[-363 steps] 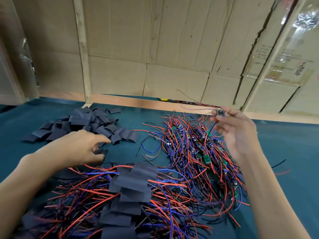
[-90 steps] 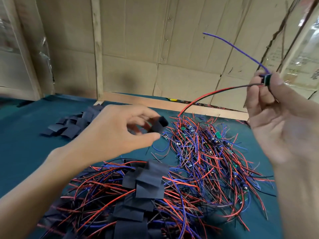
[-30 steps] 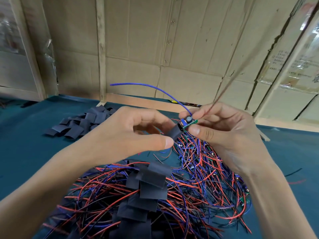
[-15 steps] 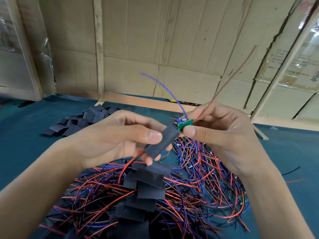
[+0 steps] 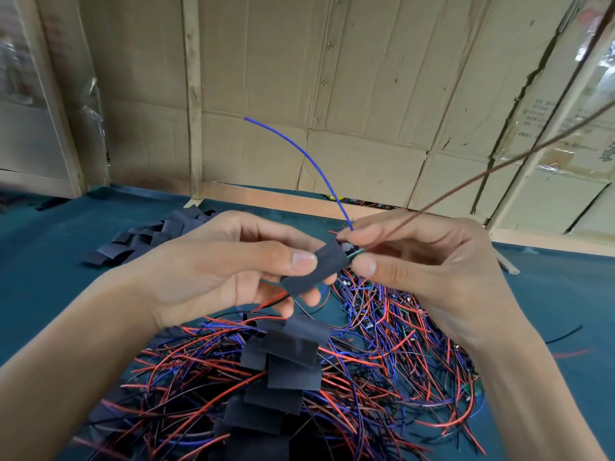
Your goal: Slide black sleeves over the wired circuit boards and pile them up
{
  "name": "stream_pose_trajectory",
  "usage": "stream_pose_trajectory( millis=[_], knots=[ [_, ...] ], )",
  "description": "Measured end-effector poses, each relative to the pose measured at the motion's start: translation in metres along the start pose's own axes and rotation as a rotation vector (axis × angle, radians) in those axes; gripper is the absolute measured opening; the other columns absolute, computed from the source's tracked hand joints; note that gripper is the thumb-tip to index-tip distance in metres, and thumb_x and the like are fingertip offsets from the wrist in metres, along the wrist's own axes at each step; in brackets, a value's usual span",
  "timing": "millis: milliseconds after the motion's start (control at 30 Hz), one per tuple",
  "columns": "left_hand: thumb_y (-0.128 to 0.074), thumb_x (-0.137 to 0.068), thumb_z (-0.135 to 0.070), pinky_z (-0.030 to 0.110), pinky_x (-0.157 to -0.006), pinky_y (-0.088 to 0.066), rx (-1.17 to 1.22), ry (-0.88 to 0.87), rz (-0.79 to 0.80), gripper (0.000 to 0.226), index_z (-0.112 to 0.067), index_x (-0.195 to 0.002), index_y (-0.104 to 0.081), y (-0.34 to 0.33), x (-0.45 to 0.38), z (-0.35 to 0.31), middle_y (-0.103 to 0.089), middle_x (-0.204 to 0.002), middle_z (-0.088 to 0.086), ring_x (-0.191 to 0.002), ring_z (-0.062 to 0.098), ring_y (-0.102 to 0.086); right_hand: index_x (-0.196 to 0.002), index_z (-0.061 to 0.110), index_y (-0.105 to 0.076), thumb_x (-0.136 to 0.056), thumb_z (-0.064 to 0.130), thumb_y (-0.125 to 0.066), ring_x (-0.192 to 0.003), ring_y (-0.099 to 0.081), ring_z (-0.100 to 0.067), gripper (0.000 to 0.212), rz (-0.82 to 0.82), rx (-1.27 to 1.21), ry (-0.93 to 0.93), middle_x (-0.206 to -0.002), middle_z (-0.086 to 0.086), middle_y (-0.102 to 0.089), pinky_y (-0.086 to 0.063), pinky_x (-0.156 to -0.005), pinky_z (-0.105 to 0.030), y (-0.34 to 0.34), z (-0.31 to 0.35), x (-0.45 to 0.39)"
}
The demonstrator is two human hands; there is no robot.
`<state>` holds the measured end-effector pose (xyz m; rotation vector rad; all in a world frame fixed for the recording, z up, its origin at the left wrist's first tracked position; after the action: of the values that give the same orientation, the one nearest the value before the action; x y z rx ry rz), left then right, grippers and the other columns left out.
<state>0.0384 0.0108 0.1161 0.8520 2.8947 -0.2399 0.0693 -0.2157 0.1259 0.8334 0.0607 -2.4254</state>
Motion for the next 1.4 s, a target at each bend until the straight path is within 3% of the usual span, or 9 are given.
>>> stream_pose_trajectory(
  millis=[233, 367, 533, 767, 867, 967, 1033, 1200, 1400],
  knots=[
    [-0.077, -0.078, -0.018, 0.023, -0.057, -0.049, -0.151, 0.059, -0.123, 0.028, -0.009, -0.104, -0.077, 0.002, 0.000, -0.001, -0.073, -0.093, 0.020, -0.072, 0.018, -0.066, -0.103, 0.008, -0.077, -0.085, 0.016, -0.071, -0.135, -0.052, -0.023, 0.020, 0.173, 0.121, -0.132, -0.134, -0.006, -0.064, -0.047, -0.106, -0.035, 0.006, -0.018, 0.002],
    [-0.087, -0.074, -0.029, 0.008, -0.058, -0.041, -0.655, 0.094, -0.205, 0.023, -0.031, -0.096, -0.080, 0.002, 0.004, -0.010, -0.075, -0.078, -0.007, -0.056, 0.003, -0.057, -0.108, 0.010, -0.073, -0.080, -0.007, -0.067, -0.109, -0.065, -0.030, 0.034, 0.143, -0.099, -0.212, -0.130, -0.018, -0.065, -0.055, -0.089, -0.044, 0.020, -0.026, 0.002],
    [-0.076, -0.074, -0.051, -0.002, -0.077, -0.039, -1.180, 0.295, -0.040, 0.030, -0.050, -0.103, -0.069, -0.004, 0.013, -0.012, -0.059, -0.094, -0.048, -0.093, -0.023, -0.057, -0.126, 0.002, -0.062, -0.078, -0.024, -0.050, -0.087, -0.068, -0.034, 0.056, 0.259, -0.130, -0.408, -0.114, -0.026, -0.070, -0.056, -0.075, -0.041, 0.037, -0.028, 0.005],
    [-0.040, -0.065, -0.091, 0.018, -0.092, -0.047, -1.190, 0.240, -0.199, 0.056, -0.065, -0.110, -0.059, 0.022, 0.015, -0.018, -0.066, -0.106, -0.032, -0.101, -0.012, -0.060, -0.096, 0.018, -0.072, -0.092, -0.003, -0.056, -0.076, -0.067, -0.019, 0.027, -0.361, 0.682, -0.657, -0.093, -0.008, -0.077, -0.055, -0.073, -0.035, 0.094, -0.059, 0.012],
    [-0.051, -0.084, -0.072, 0.021, -0.090, -0.045, -1.139, 0.129, -0.488, 0.044, -0.044, -0.112, -0.069, 0.082, 0.006, 0.001, -0.072, -0.107, -0.016, -0.105, 0.004, -0.063, -0.101, 0.031, -0.069, -0.091, 0.026, -0.071, -0.098, -0.066, -0.018, 0.011, -0.214, 1.005, -0.770, -0.101, 0.005, -0.072, -0.047, -0.095, -0.033, 0.113, -0.081, 0.025],
    [-0.054, -0.095, -0.049, 0.035, -0.106, -0.038, -1.371, 0.475, -0.599, 0.055, -0.017, -0.139, -0.053, 0.141, 0.007, 0.055, -0.054, -0.141, 0.010, -0.129, 0.030, -0.049, -0.126, 0.029, -0.065, -0.087, 0.042, -0.074, -0.112, -0.060, -0.024, 0.043, 0.037, 1.130, -0.932, -0.116, -0.002, -0.063, -0.043, -0.099, -0.030, 0.110, -0.109, 0.039],
    [-0.047, -0.095, -0.058, 0.044, -0.114, -0.031, -1.489, 0.755, -0.547, 0.068, -0.026, -0.153, -0.032, 0.161, 0.017, 0.089, -0.033, -0.158, 0.007, -0.142, 0.032, -0.034, -0.108, 0.023, -0.073, -0.085, 0.043, -0.074, -0.102, -0.061, -0.028, 0.030, 0.045, 1.227, -0.870, -0.106, -0.008, -0.061, -0.043, -0.085, -0.029, 0.108, -0.122, 0.040],
    [-0.052, -0.094, -0.056, 0.041, -0.107, -0.038, -1.618, 0.700, -0.558, 0.059, -0.033, -0.147, -0.041, 0.185, 0.016, 0.098, -0.049, -0.141, 0.008, -0.131, 0.031, -0.045, -0.066, 0.030, -0.072, -0.078, 0.032, -0.083, -0.069, -0.063, -0.013, 0.016, -0.092, 1.146, -0.838, -0.066, 0.008, -0.068, -0.039, -0.058, -0.020, 0.122, -0.116, 0.036],
    [-0.048, -0.088, -0.069, 0.042, -0.098, -0.041, -1.539, 0.644, -0.587, 0.041, -0.035, -0.107, -0.060, 0.180, 0.016, 0.101, -0.057, -0.116, -0.001, -0.118, 0.031, -0.051, -0.111, 0.030, -0.068, -0.080, 0.043, -0.082, -0.079, -0.071, -0.001, 0.036, -0.194, 0.681, -0.855, -0.090, 0.008, -0.077, -0.047, -0.074, -0.024, 0.113, -0.116, 0.036]
  ],
)
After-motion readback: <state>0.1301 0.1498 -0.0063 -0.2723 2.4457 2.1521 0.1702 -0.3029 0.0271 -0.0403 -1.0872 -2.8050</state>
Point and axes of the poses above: each hand's wrist, its own x-axis away from the middle knuckle, its own y-axis out of the back of the hand, z = x × y, the point moved 1 cm from there along -x, towards the middle knuckle
